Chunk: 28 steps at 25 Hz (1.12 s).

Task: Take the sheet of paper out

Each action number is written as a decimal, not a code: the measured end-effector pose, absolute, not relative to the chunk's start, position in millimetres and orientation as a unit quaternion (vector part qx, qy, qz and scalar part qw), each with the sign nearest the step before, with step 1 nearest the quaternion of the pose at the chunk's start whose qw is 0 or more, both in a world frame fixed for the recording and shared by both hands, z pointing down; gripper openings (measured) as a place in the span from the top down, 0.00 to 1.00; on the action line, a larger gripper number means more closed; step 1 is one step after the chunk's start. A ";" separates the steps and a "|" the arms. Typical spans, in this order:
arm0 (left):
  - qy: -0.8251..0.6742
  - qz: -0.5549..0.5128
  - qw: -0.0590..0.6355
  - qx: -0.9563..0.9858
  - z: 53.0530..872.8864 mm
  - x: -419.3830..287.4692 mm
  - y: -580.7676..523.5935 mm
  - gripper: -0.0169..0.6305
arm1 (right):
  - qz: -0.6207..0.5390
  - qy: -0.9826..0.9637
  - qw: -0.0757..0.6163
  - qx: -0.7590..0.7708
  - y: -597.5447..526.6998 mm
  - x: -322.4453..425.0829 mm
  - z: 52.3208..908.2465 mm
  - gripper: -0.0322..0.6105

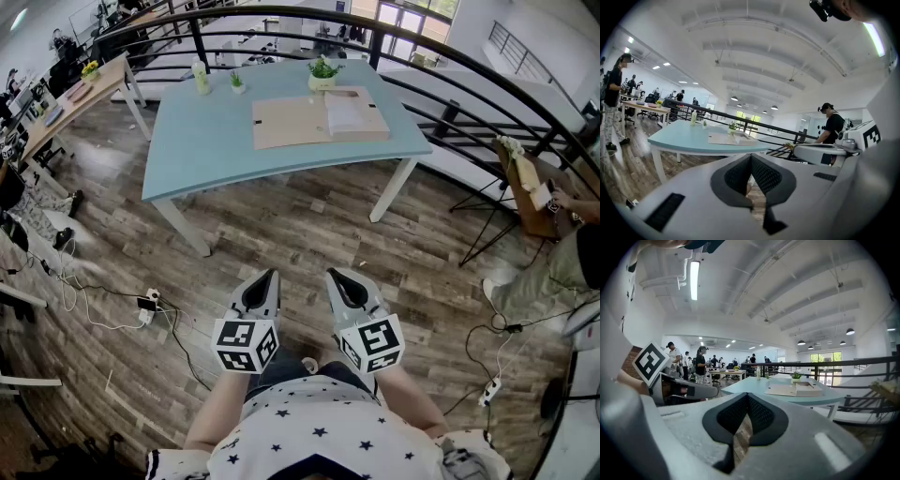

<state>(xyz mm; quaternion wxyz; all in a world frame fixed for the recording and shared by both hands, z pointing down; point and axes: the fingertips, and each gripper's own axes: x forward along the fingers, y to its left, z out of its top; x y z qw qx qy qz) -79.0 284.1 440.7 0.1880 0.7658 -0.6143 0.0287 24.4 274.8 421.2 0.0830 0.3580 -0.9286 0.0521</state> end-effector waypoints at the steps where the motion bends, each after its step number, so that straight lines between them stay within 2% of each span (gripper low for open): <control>1: -0.615 0.029 0.190 0.765 440.9 -78.0 288.6 0.97 | 0.052 -0.928 0.082 0.359 278.9 25.8 419.9 0.94; 20: -0.619 0.019 0.190 0.762 432.0 -58.3 321.7 0.97 | 0.065 -0.930 0.067 0.357 307.7 49.1 414.2 0.94; 28: -0.620 0.017 0.186 0.762 429.8 -53.3 320.3 0.84 | 0.069 -0.932 0.081 0.347 308.9 51.0 423.0 0.81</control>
